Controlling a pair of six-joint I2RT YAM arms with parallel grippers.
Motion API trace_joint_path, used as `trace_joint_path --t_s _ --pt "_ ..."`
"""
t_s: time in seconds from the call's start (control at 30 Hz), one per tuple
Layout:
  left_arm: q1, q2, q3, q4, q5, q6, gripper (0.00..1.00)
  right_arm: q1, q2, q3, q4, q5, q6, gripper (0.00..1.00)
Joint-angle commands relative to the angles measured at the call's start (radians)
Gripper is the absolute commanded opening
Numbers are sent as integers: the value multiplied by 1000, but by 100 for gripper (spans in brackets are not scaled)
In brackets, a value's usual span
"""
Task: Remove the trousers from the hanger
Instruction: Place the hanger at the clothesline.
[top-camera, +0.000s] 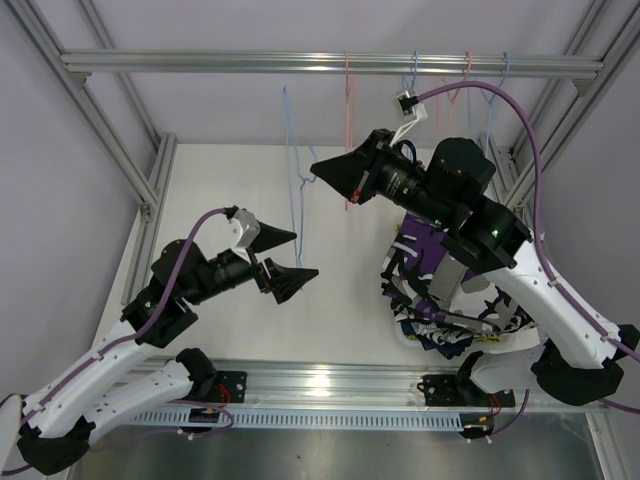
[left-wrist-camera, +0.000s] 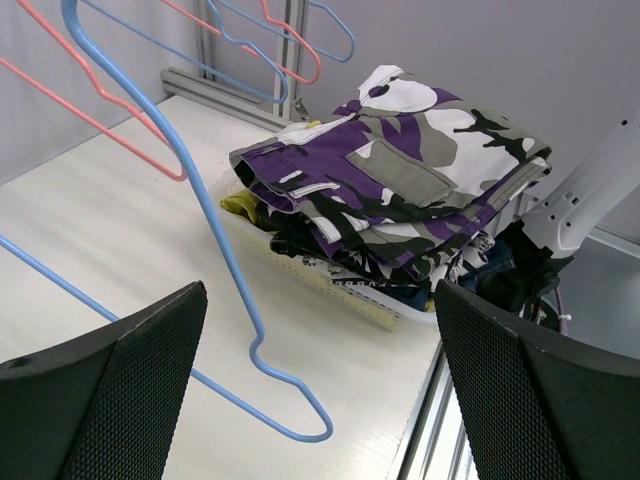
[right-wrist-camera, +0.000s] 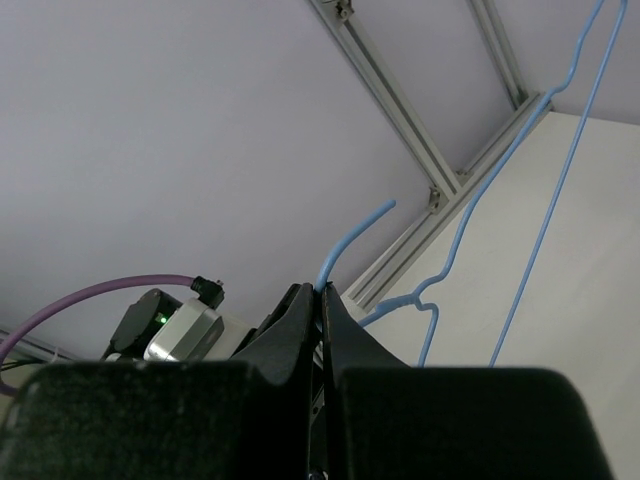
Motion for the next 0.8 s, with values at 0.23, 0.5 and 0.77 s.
trace_joint_path --t_s 0.23,0.5,0.77 --pt "10 29 18 41 37 -43 99 67 -8 -54 122 -36 24 0" --pt "10 63 36 5 13 -42 92 154 4 -40 162 -20 11 0" --pt "10 73 38 9 31 -46 30 222 -16 -35 150 29 -34 0"
